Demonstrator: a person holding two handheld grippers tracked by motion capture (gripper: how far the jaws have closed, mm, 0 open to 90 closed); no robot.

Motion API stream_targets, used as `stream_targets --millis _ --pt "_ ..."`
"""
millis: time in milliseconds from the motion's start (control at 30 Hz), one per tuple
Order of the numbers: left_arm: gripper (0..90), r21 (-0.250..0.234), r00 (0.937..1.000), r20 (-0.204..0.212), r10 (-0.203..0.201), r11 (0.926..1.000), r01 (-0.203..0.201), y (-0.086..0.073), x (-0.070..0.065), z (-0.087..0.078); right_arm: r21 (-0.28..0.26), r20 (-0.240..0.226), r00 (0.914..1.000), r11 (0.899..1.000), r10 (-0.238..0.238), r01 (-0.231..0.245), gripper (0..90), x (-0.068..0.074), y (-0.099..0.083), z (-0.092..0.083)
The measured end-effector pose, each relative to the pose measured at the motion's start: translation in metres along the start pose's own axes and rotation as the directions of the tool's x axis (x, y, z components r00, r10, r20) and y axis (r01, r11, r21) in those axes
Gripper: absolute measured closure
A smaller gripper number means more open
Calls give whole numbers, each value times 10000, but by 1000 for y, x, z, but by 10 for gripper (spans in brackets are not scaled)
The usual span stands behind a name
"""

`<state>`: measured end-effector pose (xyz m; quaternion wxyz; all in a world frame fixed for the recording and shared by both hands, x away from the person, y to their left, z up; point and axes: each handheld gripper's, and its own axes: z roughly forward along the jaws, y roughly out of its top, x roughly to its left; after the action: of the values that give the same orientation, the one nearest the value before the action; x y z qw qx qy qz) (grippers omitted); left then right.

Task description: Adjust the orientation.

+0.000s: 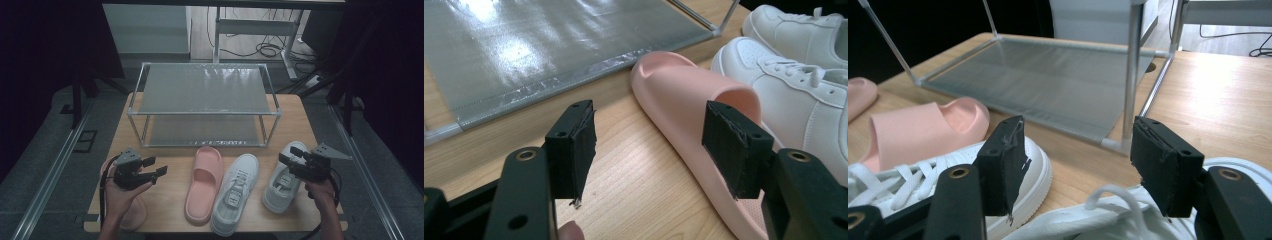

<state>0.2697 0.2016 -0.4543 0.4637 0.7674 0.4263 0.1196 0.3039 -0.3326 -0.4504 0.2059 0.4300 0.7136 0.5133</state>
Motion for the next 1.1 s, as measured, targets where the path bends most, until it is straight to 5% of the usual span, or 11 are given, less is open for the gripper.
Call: stream_targets --millis 267,433,567,1100 --pt "482 62 9999 111 -32 10000 31 -5 -1 0 -33 271 9996 10000 10 -9 391 -2 2 -2" --pt "736 59 10000 -32 23 10000 -23 -9 -3 -3 73 389 9990 9998 -212 210 396 3 5 3" --pt "850 -142 9998 -196 15 9999 -18 -8 -4 -12 50 384 9987 9995 -322 320 402 7 6 2" --pt "900 -515 9945 -1010 -279 9984 228 -12 13 -50 84 677 9975 9998 -206 201 426 3 6 -2"
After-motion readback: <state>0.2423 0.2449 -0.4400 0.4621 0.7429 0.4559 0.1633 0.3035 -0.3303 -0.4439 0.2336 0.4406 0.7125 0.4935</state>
